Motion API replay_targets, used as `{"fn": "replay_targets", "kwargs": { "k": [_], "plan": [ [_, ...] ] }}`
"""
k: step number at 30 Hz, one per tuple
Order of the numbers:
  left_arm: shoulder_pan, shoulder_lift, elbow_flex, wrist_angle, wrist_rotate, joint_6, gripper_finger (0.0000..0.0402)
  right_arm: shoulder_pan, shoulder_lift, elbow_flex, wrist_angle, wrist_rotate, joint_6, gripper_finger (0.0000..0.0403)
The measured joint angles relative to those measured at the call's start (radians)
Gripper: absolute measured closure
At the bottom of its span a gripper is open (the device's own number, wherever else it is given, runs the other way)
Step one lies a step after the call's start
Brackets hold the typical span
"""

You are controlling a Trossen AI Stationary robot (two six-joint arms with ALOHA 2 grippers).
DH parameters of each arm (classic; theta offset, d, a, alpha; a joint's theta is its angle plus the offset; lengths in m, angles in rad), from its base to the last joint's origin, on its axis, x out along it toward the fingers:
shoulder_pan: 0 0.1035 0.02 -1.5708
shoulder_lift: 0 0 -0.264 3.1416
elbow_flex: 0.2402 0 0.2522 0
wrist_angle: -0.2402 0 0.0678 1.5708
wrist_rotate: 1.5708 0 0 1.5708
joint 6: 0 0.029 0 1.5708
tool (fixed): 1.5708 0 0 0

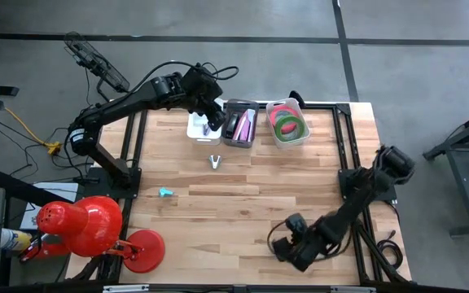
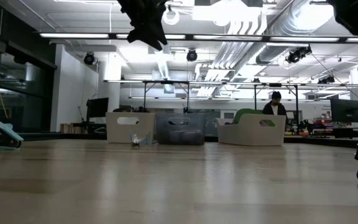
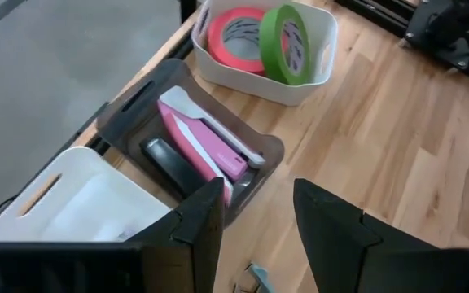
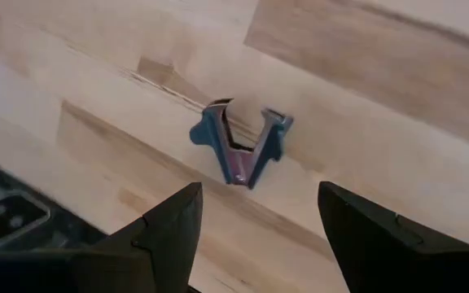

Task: Pick and place Stapler, Stapler remover, tape
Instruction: Put the black staple remover into the left white bin

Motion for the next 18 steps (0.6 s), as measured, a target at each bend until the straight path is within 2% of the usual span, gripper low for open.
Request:
{"fn": "replay_targets", "kwargs": {
  "k": [4,10,18],
  "plan": [
    [0.0,0.0,0.0,-0.009,0.02,0.0,0.0255,0.004,0.12,0.132,-0.124,0.014,0.079,0.0167],
    [0.0,0.0,0.0,-0.021,0.03,0.028,0.0255,-0.016,0.275,0.3,-0.219,-0.014,0.083,0.0167],
    [0.0,0.0,0.0,-0.019,0.06,0.052,0.0255,-0.038,0.399,0.399,-0.251,-0.051,0.115,0.0167]
  ]
}}
